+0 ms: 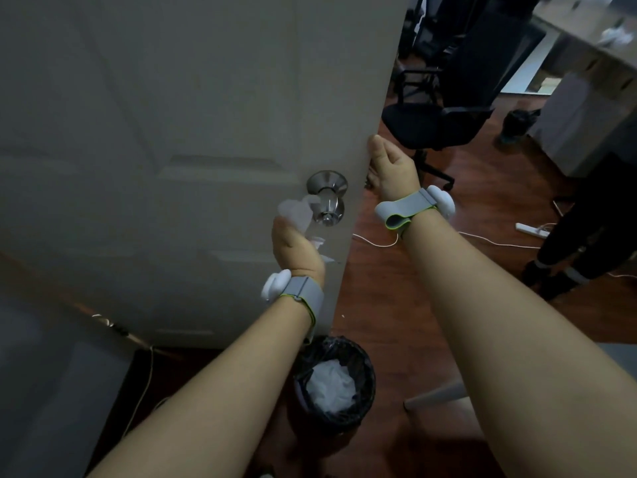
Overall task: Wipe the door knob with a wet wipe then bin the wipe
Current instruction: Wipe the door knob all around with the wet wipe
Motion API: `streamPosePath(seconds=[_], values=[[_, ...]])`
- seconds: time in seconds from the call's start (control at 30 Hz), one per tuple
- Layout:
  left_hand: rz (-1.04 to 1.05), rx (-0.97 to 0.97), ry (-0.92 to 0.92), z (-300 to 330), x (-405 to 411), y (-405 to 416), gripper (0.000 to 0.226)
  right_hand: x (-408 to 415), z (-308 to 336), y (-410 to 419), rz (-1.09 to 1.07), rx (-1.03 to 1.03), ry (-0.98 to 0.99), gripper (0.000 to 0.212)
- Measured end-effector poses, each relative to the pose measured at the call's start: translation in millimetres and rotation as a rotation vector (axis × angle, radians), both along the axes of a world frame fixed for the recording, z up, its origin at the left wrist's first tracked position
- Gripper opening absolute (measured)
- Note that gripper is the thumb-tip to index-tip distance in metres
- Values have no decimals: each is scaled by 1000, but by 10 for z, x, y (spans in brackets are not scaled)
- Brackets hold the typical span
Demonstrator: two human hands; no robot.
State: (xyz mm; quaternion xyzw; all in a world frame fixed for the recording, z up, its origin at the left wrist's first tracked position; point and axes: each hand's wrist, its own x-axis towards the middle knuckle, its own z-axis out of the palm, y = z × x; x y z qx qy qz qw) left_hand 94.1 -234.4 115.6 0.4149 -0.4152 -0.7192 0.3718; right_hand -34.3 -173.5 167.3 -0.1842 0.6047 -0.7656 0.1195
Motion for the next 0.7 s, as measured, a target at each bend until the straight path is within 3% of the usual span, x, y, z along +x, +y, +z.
streamPosePath(seconds=[0.1,0.23,0.43,0.53,0.7], values=[[94,-328,-148,29,60,13,32,20,-5,7,13,-34,-30,31],[27,-736,-117,14,103,110,19,31,9,13,-17,-21,-46,35],[-15,-1032,-144,16,120,30,25,62,37,15,12,-62,-58,38],[11,-1028,-194,82,111,66,22,55,28,9,6,-78,-67,39],[103,-653,-225,133,102,130,13,15,-14,10,11,-56,-46,37]])
